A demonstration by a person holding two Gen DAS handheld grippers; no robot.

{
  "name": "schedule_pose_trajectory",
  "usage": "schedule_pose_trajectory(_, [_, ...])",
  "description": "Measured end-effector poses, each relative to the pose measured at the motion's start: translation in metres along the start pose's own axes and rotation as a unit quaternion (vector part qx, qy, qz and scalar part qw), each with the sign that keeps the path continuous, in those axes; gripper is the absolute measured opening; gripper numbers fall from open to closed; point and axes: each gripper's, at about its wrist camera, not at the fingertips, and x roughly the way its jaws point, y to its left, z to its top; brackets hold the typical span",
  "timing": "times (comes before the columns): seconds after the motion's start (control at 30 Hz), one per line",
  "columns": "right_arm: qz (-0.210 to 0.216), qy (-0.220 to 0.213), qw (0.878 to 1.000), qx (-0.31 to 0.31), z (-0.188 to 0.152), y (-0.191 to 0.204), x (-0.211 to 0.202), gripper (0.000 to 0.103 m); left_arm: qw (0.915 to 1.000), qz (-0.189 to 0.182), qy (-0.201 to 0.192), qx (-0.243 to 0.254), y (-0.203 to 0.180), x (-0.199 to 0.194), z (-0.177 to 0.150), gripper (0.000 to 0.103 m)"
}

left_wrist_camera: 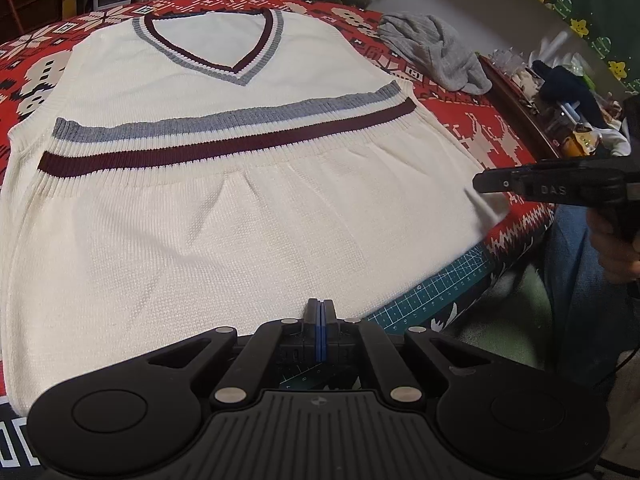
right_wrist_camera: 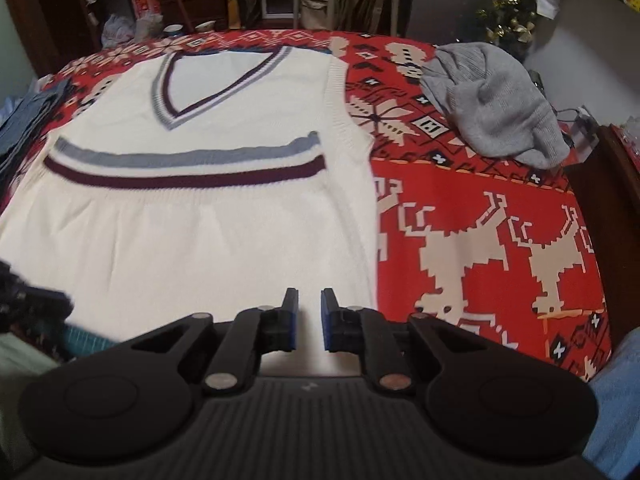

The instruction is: Fold clothes

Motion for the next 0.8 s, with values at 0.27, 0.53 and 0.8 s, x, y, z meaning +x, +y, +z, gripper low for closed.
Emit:
schedule_pose_trajectory(0.27, [-0.006, 0.042, 0.999, 0.004, -0.019, -0.017, 0.0, 0.011, 1.0, -0.001, 0.001, 0.004, 0.0, 0.0, 0.001, 0.003])
schedule_pose_trajectory(0.53, [0.085, 0.012, 0.996, -0.014, 0.001, 0.032, -0.015, 0.013, 0.9996, -0.017, 0.008, -0.019, 0.007, 0.001, 0.003, 0.003])
schedule_pose_trajectory(0.8, [0.146, -0.004, 0.98, -0.138, -0.006, 0.128, -0.001, 0.012, 0.9999, -0.009, 0.006, -0.011, 0.003, 0.001, 0.003, 0.003])
